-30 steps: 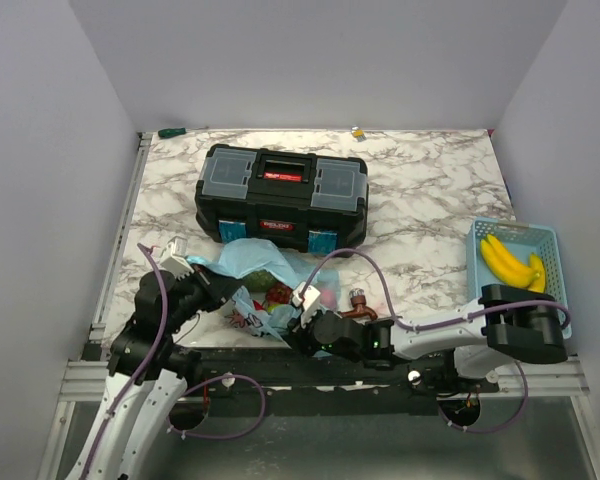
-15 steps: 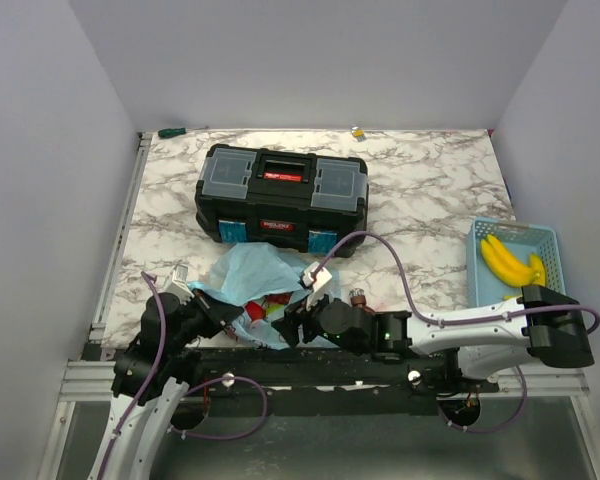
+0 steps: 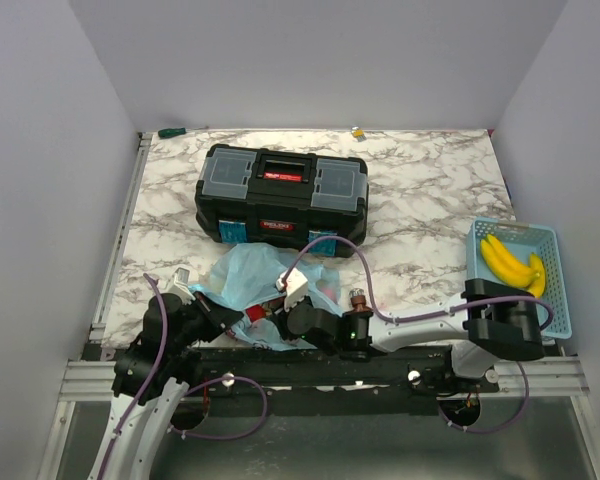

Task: Take the fake fruits out of the plastic bag
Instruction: Adjust the plastic bag at the center of the board.

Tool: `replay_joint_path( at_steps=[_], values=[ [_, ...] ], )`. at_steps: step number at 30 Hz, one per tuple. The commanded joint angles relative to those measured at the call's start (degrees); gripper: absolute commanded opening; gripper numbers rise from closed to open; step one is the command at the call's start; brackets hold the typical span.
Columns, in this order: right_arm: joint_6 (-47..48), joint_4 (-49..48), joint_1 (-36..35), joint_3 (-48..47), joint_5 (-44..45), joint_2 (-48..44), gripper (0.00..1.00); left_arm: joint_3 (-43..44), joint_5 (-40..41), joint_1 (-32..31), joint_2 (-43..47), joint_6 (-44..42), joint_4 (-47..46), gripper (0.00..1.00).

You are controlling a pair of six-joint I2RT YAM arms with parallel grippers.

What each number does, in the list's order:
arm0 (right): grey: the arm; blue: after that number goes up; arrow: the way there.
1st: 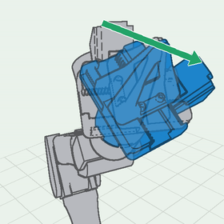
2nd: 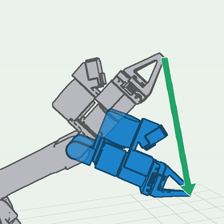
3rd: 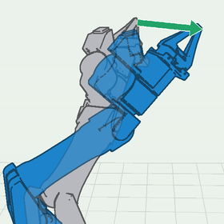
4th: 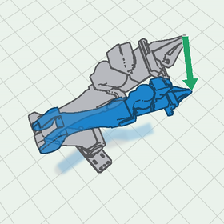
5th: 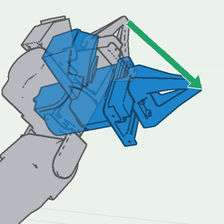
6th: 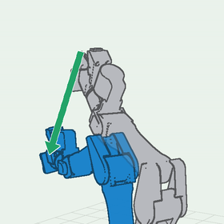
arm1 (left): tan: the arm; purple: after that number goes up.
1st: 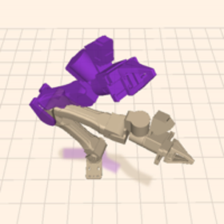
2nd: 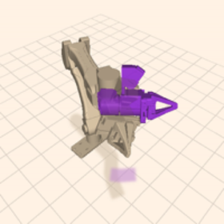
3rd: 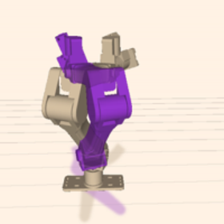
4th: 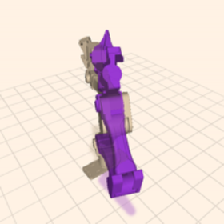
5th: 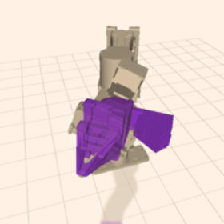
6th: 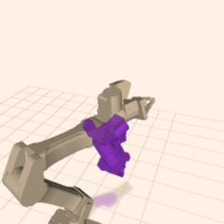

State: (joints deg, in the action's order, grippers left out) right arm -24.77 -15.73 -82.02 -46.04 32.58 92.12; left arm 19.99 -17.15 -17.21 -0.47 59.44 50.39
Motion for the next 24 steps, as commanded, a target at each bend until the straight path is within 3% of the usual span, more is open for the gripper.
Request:
replay_joint_path(
  at_steps=[1,8,16,24],
  values=[
    [-0.97,3.95,-0.04,4.22,-2.12,-3.83,0.38,-1.22,0.40,0.34,5.04,0.32,2.21,0.00],
    [-1.62,-2.13,-2.64,12.79,-3.35,-7.83,0.24,-2.24,-0.38,0.34,3.35,0.68,0.15,0.00],
    [-4.29,-3.79,-5.70,15.43,-3.39,-7.61,0.24,-2.15,-0.98,0.34,2.48,0.54,-0.11,0.00],
    [-6.12,-4.05,-7.96,16.43,-4.25,-3.42,0.55,-2.06,-1.37,0.34,1.93,0.77,-0.01,0.00]
  ],
)
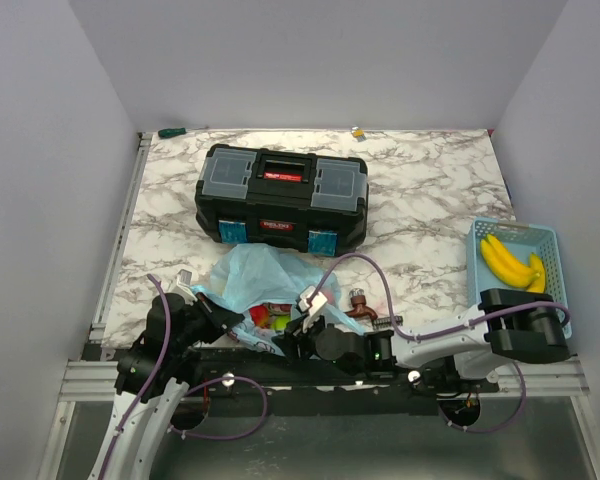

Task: Take the fake fruits out of the plastic bag
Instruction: Adjust the plastic bag at the center of the board.

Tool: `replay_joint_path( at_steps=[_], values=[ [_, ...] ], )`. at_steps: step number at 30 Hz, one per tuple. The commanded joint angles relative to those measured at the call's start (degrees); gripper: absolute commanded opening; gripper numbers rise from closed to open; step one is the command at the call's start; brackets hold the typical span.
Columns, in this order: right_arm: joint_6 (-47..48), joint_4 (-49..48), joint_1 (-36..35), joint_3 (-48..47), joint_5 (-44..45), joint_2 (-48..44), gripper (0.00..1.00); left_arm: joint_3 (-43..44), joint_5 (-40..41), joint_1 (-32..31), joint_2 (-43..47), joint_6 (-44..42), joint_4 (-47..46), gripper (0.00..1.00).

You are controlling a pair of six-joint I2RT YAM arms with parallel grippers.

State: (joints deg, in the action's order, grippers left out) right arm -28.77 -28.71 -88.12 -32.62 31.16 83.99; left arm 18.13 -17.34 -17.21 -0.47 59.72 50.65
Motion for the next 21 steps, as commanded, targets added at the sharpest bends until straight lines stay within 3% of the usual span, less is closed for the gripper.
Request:
replay_joint_path(
  at_steps=[1,5,8,12,21],
  values=[
    [-2.87,9.25,-1.95,3.15,-2.32,4.91,0.56,-0.12,-1.37,0.34,1.92,0.40,-0.44,0.00],
    [-5.35,12.58,-2.03,3.18,-0.47,4.21,0.57,0.30,-1.81,0.33,1.71,0.09,-0.40,0.00],
    [-6.67,14.32,-2.06,2.61,1.48,2.29,0.63,0.54,-1.49,0.33,1.81,-0.09,0.20,0.00],
    [-3.81,17.44,-1.92,-3.69,6.18,0.83,0.67,2.92,1.50,0.32,2.25,-0.22,2.81,0.00],
    [1.31,21.08,3.72,-14.61,2.75,4.43,0.59,3.83,1.55,0.34,1.84,-0.57,3.91,0.00]
  ],
)
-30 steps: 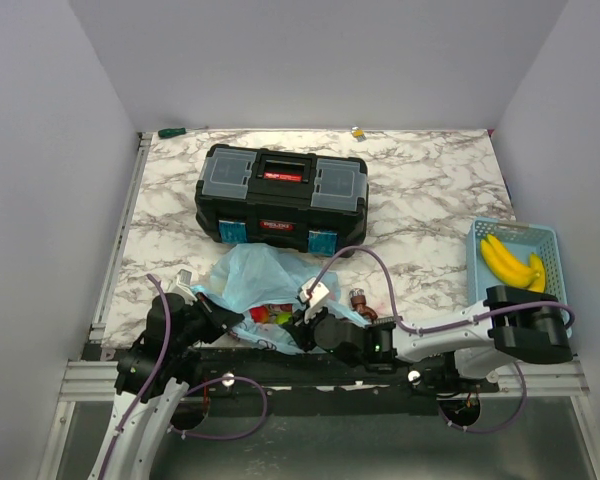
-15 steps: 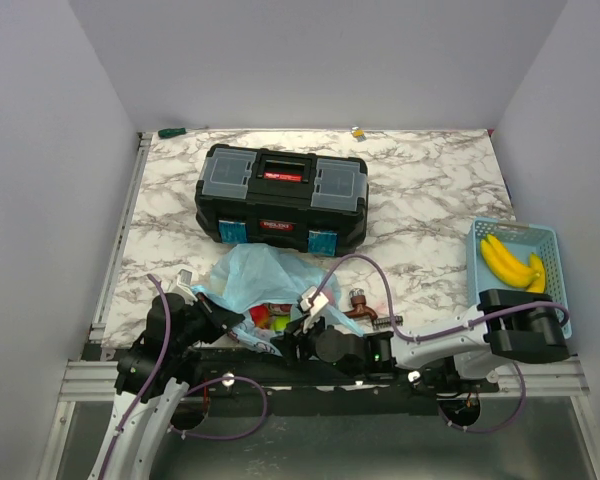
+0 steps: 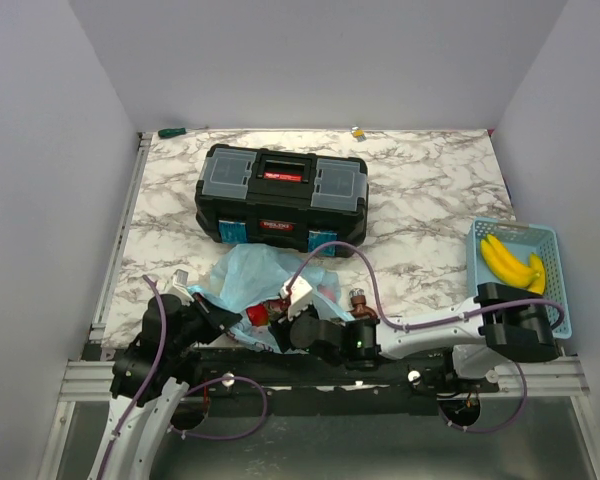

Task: Take the fake fruits out of the plastic bag
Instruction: Adjust the plastic bag at the center of the board, then take out the fake fruit from the plastic bag.

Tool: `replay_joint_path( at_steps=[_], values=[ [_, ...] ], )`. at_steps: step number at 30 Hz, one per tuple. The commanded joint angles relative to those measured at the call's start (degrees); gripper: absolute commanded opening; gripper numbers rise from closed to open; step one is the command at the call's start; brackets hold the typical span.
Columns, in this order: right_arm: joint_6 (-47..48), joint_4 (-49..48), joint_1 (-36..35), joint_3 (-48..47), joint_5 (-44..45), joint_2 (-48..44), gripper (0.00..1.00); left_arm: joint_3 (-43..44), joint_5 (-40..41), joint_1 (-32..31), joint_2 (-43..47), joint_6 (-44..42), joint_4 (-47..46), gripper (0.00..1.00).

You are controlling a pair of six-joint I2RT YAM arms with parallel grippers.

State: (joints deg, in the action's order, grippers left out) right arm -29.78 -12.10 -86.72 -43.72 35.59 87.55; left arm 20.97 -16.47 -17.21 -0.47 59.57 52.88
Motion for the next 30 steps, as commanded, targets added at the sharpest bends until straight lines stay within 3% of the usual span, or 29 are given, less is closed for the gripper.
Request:
replay_joint_path(
  at_steps=[1,7,13,30],
  values=[
    [2.35,4.40,3.00,-4.07,-3.07,1.03,0.59,0.93,0.56,0.34,1.92,-0.42,1.85,0.00],
    [4.10,3.69,7.29,-7.96,-11.80,3.72,0.61,2.60,0.72,0.34,1.64,-1.01,3.43,0.00],
    [6.25,1.78,7.84,-10.83,-15.92,8.77,0.80,4.17,0.87,0.34,0.95,-2.18,4.11,0.00],
    [7.62,-0.90,10.22,-17.70,-16.08,21.94,0.87,4.08,-0.32,0.34,-3.01,-3.94,3.54,0.00]
  ],
)
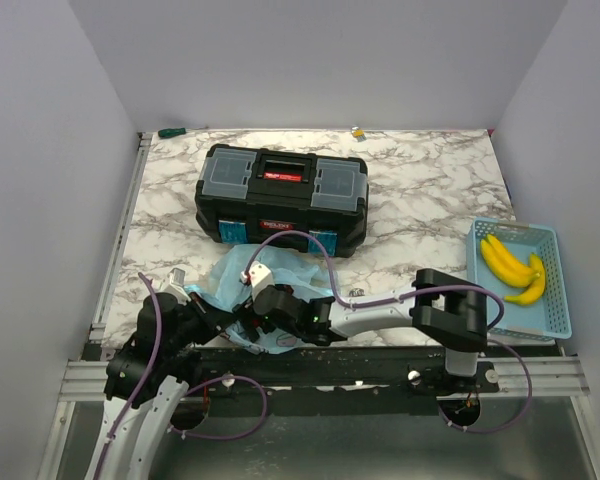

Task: Take the fake fruits out of the plastic bag
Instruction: Take out the fake fruit from the plastic bag.

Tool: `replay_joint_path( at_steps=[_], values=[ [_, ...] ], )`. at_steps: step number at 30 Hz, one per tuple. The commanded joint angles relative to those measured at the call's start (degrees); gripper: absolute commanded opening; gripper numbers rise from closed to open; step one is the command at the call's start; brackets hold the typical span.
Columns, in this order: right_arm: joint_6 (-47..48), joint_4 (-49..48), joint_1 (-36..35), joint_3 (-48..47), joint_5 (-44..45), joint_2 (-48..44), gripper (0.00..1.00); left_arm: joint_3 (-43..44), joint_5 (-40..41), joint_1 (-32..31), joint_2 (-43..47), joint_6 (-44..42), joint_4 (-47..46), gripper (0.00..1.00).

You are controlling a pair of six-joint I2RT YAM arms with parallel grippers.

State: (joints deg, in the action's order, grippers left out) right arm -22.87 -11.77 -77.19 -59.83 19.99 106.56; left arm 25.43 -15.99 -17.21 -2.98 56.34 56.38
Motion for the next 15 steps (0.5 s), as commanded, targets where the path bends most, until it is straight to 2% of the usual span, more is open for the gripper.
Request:
replay_joint_path(
  at_steps=[1,10,15],
  values=[
    [0.80,-1.26,0.69,-1.60,0.04,2.96,0.85,-0.40,-0.82,0.34,-0.49,-0.70,0.05,0.00],
    [2.48,-0.41,0.65,-0.51,0.97,-3.06,0.55,-0.66,-0.46,0.33,-0.89,-0.70,-0.31,0.00],
    [2.40,1.07,0.64,1.62,2.75,-9.11,0.47,-0.57,-0.20,0.34,-1.04,-0.66,-0.79,0.00]
  ],
)
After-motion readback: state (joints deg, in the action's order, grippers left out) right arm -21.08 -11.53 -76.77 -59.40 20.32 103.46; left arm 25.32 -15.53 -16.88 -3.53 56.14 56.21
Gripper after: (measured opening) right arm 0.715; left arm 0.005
